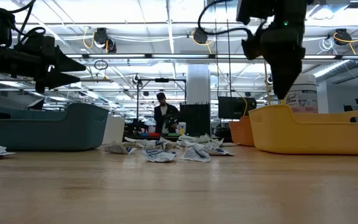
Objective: Pick & Place First Aid Supplies
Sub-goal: Put the antibiotic ointment into the orange bin
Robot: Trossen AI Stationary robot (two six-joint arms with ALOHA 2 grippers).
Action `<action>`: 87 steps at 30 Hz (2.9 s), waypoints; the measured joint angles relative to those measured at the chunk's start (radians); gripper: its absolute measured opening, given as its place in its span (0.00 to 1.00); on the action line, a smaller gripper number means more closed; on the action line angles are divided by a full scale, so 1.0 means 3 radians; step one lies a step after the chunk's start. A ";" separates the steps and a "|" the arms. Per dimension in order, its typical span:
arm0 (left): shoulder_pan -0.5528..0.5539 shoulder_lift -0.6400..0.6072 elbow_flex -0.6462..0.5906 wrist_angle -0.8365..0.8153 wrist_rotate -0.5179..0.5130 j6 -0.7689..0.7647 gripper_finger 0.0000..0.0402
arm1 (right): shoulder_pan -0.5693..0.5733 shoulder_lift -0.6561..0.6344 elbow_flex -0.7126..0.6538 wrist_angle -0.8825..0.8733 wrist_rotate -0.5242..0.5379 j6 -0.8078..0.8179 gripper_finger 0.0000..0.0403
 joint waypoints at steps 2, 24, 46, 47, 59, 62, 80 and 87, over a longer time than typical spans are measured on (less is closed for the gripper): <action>0.0000 0.0001 0.0000 0.0000 -0.0001 0.0000 0.76 | 0.0035 0.0001 0.0043 -0.0002 -0.0003 -0.0159 0.60; -0.0001 0.0000 0.0000 0.0000 0.0000 0.0000 0.76 | -0.0687 0.0589 0.0956 0.0008 -0.0079 -0.2218 0.58; 0.0000 0.0001 -0.0001 0.0000 0.0001 0.0000 0.76 | -0.1825 0.2165 0.2897 0.0088 -0.0081 -0.2823 0.58; 0.0000 0.0000 -0.0001 0.0000 0.0000 0.0000 0.76 | -0.1857 0.2224 0.2950 0.0151 -0.0085 -0.2862 0.58; 0.0000 0.0000 0.0000 0.0000 0.0001 0.0001 0.76 | -0.1981 0.2776 0.2993 0.0526 -0.0234 -0.3729 0.58; 0.0000 0.0001 -0.0001 0.0000 -0.0001 0.0000 0.76 | -0.2012 0.2867 0.2993 0.0446 -0.0438 -0.3945 0.58; 0.0000 0.0001 0.0000 0.0000 0.0001 0.0000 0.76 | -0.2101 0.2920 0.2415 0.0869 -0.0503 -0.4559 0.57; 0.0000 0.0000 -0.0001 -0.0001 0.0001 0.0000 0.76 | -0.2075 0.2909 0.2327 0.0860 -0.0509 -0.4549 0.42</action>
